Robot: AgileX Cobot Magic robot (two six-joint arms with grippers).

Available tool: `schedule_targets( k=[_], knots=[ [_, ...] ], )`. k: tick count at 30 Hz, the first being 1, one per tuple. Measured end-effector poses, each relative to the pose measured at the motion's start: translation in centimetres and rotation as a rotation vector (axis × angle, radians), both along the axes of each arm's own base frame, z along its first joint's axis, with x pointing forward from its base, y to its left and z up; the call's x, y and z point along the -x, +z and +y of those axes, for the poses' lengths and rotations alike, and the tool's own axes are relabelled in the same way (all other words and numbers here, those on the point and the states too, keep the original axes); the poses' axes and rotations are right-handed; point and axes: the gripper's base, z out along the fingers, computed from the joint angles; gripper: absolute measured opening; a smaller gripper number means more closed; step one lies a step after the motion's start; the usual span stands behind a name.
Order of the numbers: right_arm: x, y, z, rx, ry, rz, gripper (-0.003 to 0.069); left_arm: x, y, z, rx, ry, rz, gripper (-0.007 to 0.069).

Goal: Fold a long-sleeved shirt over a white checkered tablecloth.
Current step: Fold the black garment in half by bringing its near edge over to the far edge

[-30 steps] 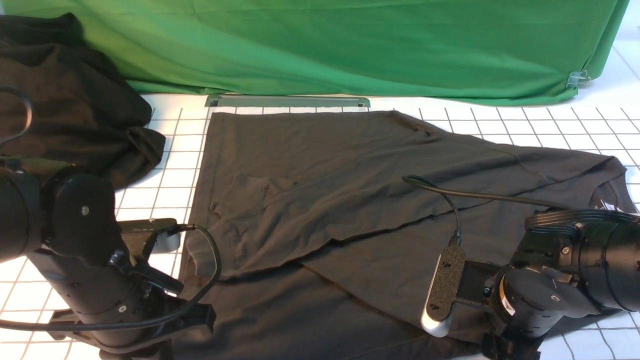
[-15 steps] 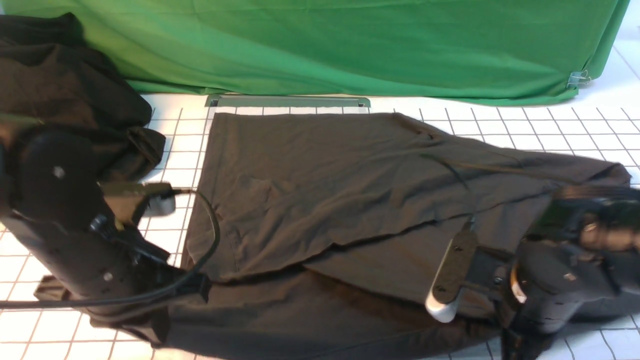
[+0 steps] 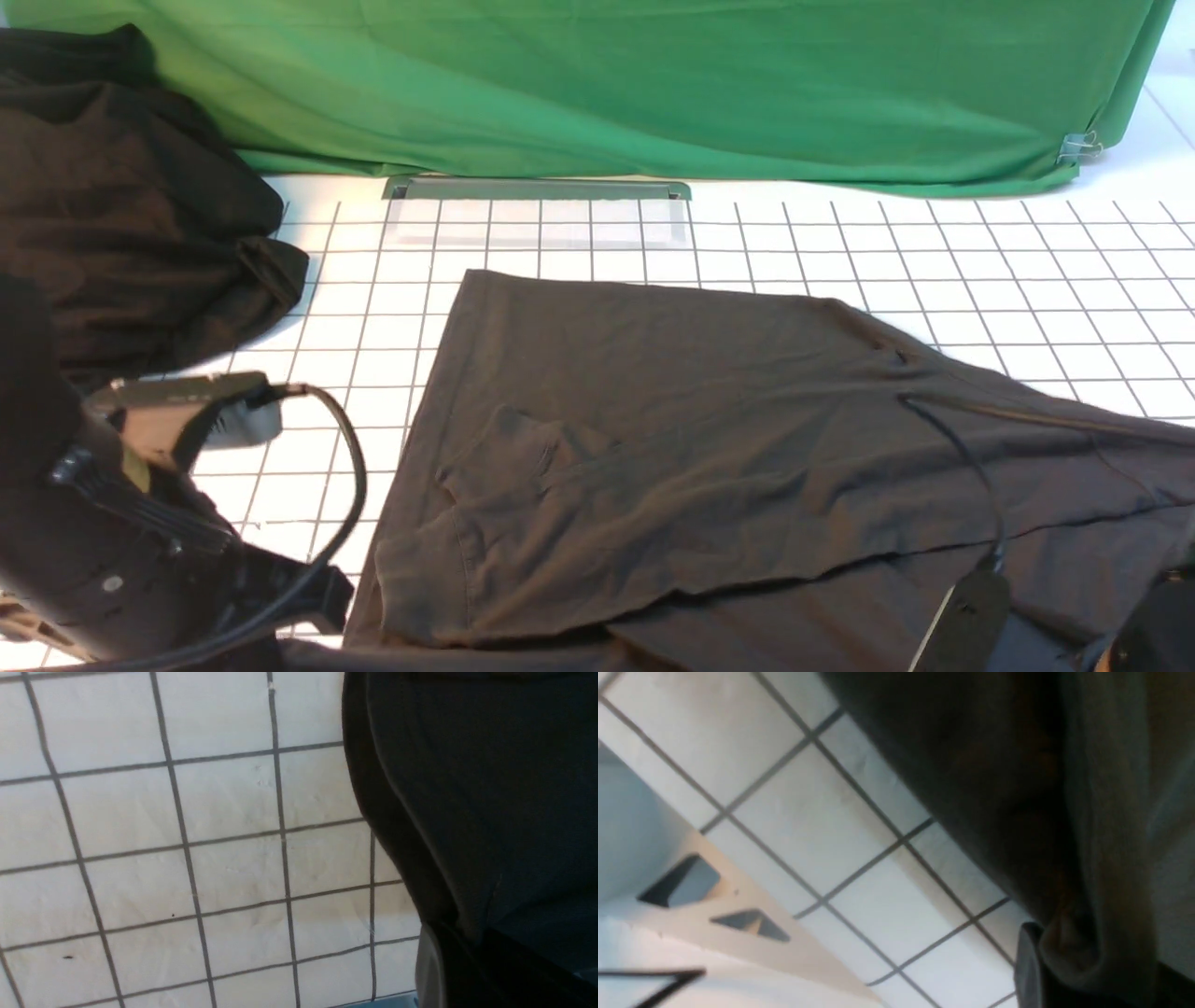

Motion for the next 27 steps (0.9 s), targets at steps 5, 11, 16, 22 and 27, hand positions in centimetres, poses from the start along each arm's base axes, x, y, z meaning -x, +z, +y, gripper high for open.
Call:
schedule_targets(
  k=[5,11,16,22,27],
  knots=[
    [-1.4,3.1,0.1,-0.002,0.005,-0.155,0.0044,-1.3,2.4,-0.5,0.042,0.005,-0.118,0.0018],
    [-5.0,6.8,0.6,-0.035,-0.048,-0.308,0.0044,-5.4,4.3,-2.0,0.075,0.015,-0.219,0.0018],
    [-9.4,7.5,-0.1,-0.036,-0.144,-0.343,0.0044,-10.1,4.5,-3.5,0.065,0.031,-0.248,0.0019],
    [-13.6,6.5,-1.0,-0.011,-0.218,-0.334,0.0044,-15.0,4.0,-4.0,0.087,0.09,-0.249,0.0019],
    [-17.1,4.4,-1.8,0.023,-0.254,-0.297,0.0044,-19.5,3.0,-2.3,0.198,0.208,-0.234,0.0019]
  ],
)
